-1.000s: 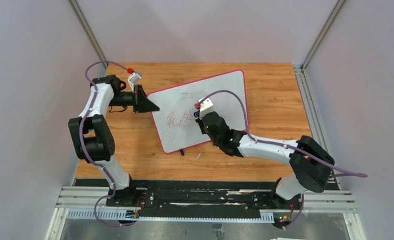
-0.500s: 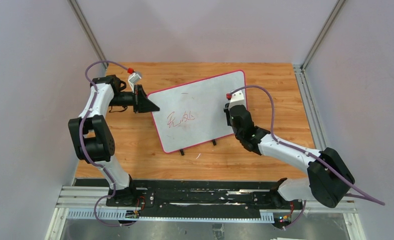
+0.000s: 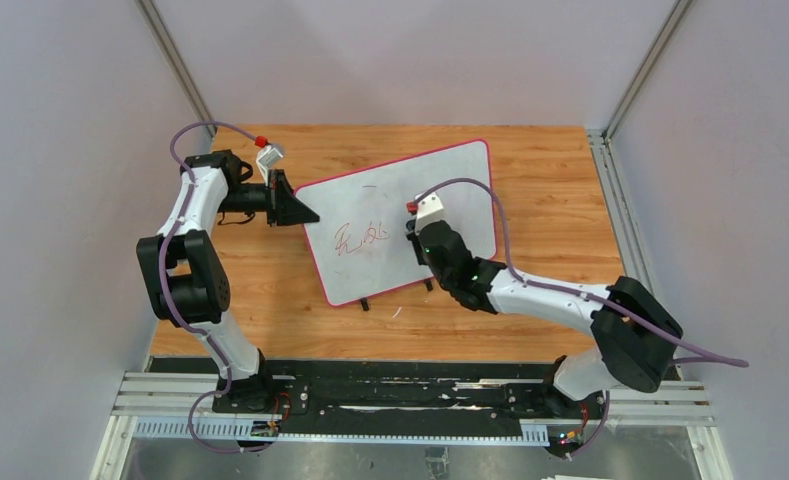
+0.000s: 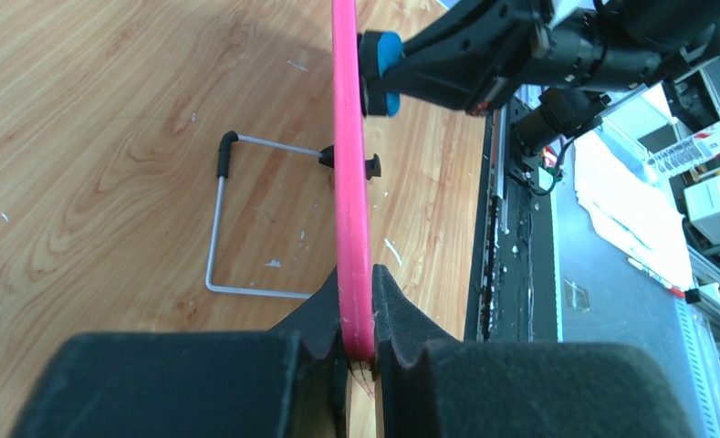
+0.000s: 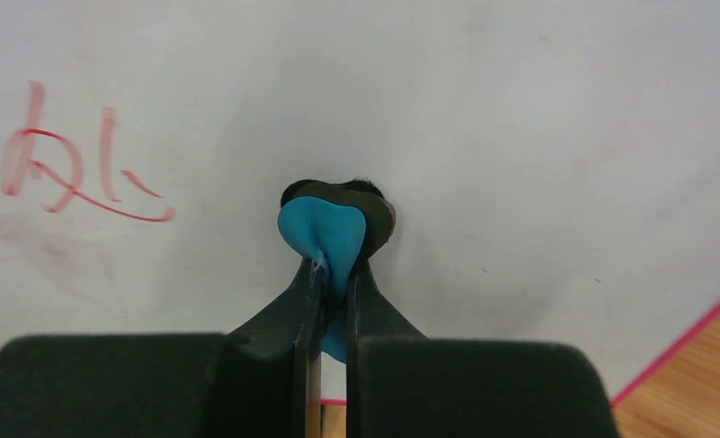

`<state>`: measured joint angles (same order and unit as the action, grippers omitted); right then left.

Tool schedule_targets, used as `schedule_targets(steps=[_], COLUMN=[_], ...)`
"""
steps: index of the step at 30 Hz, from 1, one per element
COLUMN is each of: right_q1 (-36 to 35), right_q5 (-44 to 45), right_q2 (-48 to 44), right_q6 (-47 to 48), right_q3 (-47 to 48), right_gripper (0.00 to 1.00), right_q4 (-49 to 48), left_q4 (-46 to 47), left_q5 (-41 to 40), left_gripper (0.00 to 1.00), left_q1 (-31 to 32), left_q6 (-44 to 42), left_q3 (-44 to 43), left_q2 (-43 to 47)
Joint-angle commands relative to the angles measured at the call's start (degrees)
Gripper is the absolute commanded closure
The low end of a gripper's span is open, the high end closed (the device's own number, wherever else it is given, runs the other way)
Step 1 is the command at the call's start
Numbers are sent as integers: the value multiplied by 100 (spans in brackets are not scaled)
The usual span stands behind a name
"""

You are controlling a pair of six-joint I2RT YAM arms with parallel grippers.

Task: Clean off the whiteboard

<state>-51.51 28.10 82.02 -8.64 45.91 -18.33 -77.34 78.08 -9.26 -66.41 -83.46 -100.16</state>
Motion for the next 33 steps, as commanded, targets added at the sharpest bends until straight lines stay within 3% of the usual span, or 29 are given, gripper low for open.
schedule_targets(steps=[1,9,15,28,33], right_q1=[-500,-1225,-1378,1,152], right_q5=[-189,-446,-91,110,23], right_q2=[414,1280,1572,416,233], right_q6=[15,275,528,404,405], right_q3=[645,1705,2011,887,733], right_gripper=[99,99,99,99,99], right_q4=[-294,-343,-356,-174,-165], left_q4=[361,364,368,362,367], left_q5=[-567,-540,-570,-558,-542], left_gripper=[100,100,100,100,100], left_q1=[75,77,77,82,75], left_q6=[-645,-654,-662,-654,-655], left_q3=[53,68,99,93,75], left_q2=[133,146,193,224,217])
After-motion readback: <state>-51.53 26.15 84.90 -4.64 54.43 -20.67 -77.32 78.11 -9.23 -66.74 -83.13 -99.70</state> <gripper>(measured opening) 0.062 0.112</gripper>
